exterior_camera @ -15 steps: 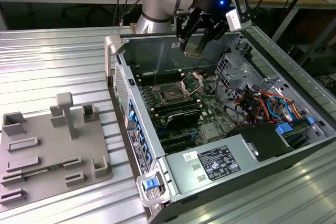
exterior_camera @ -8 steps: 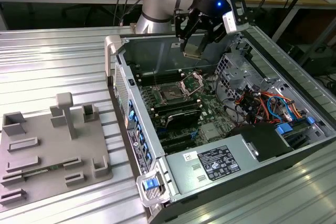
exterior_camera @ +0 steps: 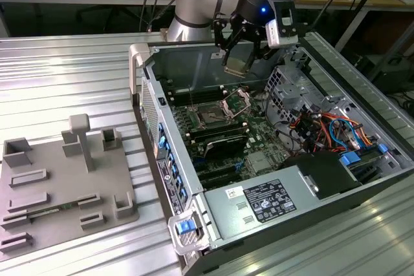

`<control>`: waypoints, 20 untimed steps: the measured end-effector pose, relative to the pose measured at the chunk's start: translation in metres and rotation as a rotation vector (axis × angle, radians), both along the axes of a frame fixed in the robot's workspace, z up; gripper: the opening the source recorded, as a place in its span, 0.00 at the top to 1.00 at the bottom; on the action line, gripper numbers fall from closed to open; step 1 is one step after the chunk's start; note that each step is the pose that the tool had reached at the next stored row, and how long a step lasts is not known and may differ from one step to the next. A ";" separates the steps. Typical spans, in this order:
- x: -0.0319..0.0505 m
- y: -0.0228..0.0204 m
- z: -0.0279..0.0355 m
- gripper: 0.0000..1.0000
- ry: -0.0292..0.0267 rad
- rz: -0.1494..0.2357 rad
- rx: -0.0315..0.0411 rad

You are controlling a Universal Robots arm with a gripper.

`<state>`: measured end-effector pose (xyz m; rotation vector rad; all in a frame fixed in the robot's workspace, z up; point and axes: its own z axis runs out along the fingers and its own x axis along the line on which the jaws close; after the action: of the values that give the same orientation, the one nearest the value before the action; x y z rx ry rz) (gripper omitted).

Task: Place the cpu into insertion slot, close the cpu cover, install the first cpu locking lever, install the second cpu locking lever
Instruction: 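Place the cpu into insertion slot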

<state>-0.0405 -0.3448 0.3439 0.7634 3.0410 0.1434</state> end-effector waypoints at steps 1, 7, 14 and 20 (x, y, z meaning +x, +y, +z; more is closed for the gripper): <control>0.0000 0.0000 -0.0006 0.46 0.0000 -0.014 0.0000; 0.0000 0.0000 -0.0036 0.46 0.0000 -0.099 0.0001; -0.0002 0.0000 -0.0065 0.46 -0.0001 -0.186 0.0001; -0.0008 0.0000 -0.0073 0.46 -0.0001 -0.207 0.0000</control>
<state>-0.0413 -0.3448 0.3366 1.0705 2.9369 0.1418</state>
